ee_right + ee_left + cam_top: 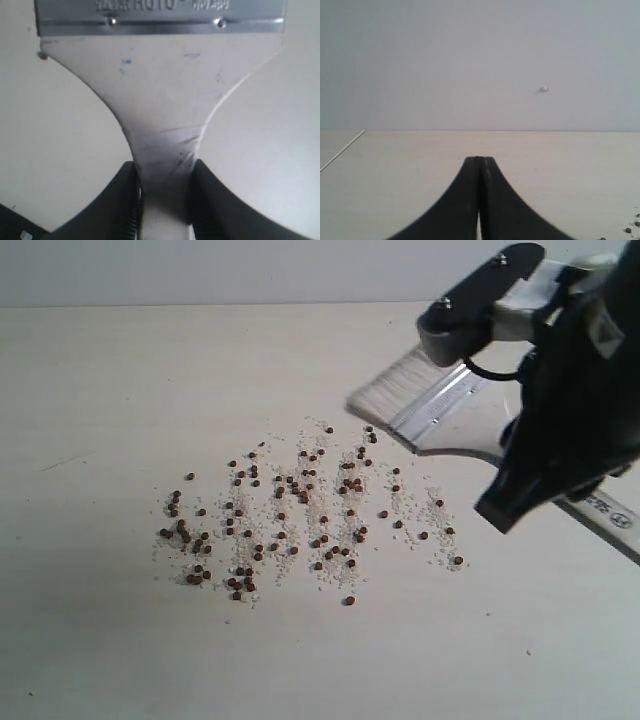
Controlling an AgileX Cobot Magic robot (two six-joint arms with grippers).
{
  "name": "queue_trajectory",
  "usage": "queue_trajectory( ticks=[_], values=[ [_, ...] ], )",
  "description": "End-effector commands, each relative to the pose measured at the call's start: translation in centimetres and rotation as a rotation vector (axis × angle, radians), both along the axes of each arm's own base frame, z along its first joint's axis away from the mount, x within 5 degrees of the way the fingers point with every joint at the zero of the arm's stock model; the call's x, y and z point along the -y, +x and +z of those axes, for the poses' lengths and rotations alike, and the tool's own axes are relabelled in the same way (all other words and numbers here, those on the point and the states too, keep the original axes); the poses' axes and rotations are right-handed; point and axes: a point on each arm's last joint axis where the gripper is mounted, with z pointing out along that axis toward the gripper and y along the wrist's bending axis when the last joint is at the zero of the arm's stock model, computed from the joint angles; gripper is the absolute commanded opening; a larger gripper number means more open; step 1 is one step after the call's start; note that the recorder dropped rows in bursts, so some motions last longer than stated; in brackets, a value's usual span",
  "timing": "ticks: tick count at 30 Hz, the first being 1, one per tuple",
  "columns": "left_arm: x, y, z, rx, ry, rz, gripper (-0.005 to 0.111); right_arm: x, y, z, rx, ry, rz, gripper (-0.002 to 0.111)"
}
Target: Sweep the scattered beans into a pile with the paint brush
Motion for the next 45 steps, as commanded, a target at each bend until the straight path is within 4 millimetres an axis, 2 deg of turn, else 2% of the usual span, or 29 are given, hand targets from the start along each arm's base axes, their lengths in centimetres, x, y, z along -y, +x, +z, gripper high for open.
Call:
queue_trajectory(
  ticks=[1, 9, 17, 19, 21, 27, 41, 45],
  values=[
    [0.0, 0.0, 0.0, 0.005, -0.004, 0.003, 0.0, 1.0, -1.2, 0.4, -0.011, 0.029, 0.029, 0.0],
    [0.0, 0.0, 0.0, 0.005, -0.004, 0.003, 0.0, 0.0, -2.0, 0.0, -0.09, 0.119, 0.104, 0.0],
    [0.0, 0.0, 0.0, 0.005, -0.004, 0.003, 0.0, -0.7, -1.2, -1.8, -0.167, 0.054, 0.154, 0.0],
    [0.0, 0.0, 0.0, 0.004, -0.056, 0.0, 0.0, -1.0, -0.8, -2.2, -0.162, 0.05, 0.158, 0.0],
    [0.1, -0.1, 0.1, 0.004, -0.178, -0.007, 0.0, -1.2, -0.6, -2.4, -0.156, 0.054, 0.163, 0.0],
    [0.2, -0.1, 0.0, -0.01, -0.333, -0.026, 0.0, -1.4, -0.3, -2.6, -0.142, 0.061, 0.176, 0.0],
    [0.3, -0.1, -0.1, -0.025, -0.32, -0.032, 0.0, -1.7, 0.0, -2.8, -0.125, 0.073, 0.184, 0.0],
    [-0.2, -0.1, 0.7, 0.074, -0.396, 0.012, 0.0, -1.9, 0.2, -3.2, -0.142, 0.061, 0.182, 0.0]
  ],
)
